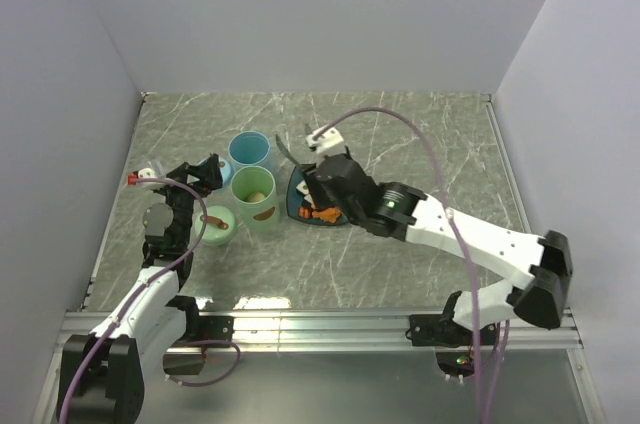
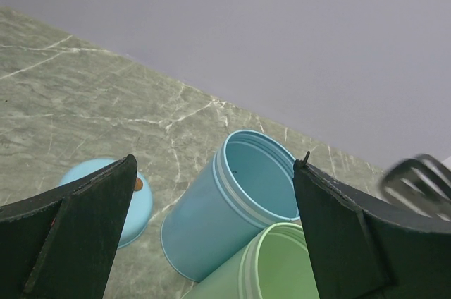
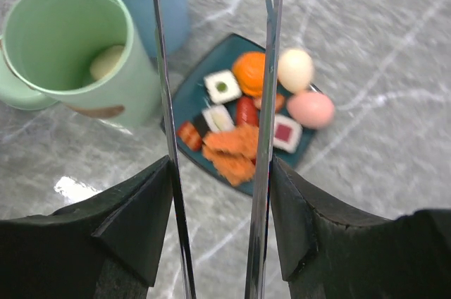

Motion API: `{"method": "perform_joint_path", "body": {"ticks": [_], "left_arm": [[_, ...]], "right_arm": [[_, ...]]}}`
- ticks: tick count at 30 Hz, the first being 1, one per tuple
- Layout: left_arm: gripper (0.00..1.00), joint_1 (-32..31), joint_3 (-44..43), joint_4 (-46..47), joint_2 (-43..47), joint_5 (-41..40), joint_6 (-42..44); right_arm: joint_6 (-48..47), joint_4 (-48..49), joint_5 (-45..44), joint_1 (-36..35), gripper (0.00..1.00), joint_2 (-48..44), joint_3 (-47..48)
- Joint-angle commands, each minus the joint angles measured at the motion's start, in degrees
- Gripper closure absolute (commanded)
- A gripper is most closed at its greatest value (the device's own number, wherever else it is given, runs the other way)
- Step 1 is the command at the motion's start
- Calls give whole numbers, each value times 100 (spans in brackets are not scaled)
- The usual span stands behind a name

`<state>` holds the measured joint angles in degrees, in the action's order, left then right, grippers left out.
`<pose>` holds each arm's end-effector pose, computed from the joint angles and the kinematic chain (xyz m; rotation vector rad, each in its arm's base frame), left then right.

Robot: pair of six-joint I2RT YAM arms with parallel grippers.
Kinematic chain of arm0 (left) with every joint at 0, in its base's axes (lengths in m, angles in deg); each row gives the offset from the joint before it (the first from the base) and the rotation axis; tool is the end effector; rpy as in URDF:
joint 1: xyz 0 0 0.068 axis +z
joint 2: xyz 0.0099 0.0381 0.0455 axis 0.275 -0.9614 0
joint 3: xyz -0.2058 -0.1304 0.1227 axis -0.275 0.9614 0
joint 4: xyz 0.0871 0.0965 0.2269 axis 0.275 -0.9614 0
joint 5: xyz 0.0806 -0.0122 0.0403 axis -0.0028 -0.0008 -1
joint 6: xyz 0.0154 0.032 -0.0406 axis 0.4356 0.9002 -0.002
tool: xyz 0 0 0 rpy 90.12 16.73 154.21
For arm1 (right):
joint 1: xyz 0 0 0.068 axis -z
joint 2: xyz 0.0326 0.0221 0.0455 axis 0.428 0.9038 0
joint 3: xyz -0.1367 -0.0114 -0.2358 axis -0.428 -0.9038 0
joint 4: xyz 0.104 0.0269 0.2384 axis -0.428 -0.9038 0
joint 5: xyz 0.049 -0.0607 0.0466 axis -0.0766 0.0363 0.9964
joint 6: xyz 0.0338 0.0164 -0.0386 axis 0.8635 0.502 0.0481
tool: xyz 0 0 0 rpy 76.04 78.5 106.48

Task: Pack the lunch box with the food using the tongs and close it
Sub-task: Pick up the food using the clamp

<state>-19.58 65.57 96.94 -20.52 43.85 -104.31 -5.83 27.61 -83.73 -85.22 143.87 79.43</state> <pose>0.1854 -0.0090 0.2361 -0.3953 1.3427 -0.4533 0.1735 0.2656 0.3467 -0.6135 1.9695 0.2195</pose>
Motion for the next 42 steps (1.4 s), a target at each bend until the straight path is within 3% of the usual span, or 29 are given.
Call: {"method": "perform_joint_path", "body": {"ticks": [1, 6, 22, 42], "left_arm": [[1, 45, -100, 250, -11, 67, -75], [1, 45, -100, 215, 15, 111, -75], [1, 45, -100, 232, -20, 102, -66], [1, 54, -82, 232, 15, 85, -75]], "right_arm": [[585, -71, -525, -33, 38, -595, -333], [797, -107, -605, -24, 37, -728, -764], [569, 69, -139, 1030, 36, 221, -650], [252, -220, 353, 1435, 36, 1302, 18]]}}
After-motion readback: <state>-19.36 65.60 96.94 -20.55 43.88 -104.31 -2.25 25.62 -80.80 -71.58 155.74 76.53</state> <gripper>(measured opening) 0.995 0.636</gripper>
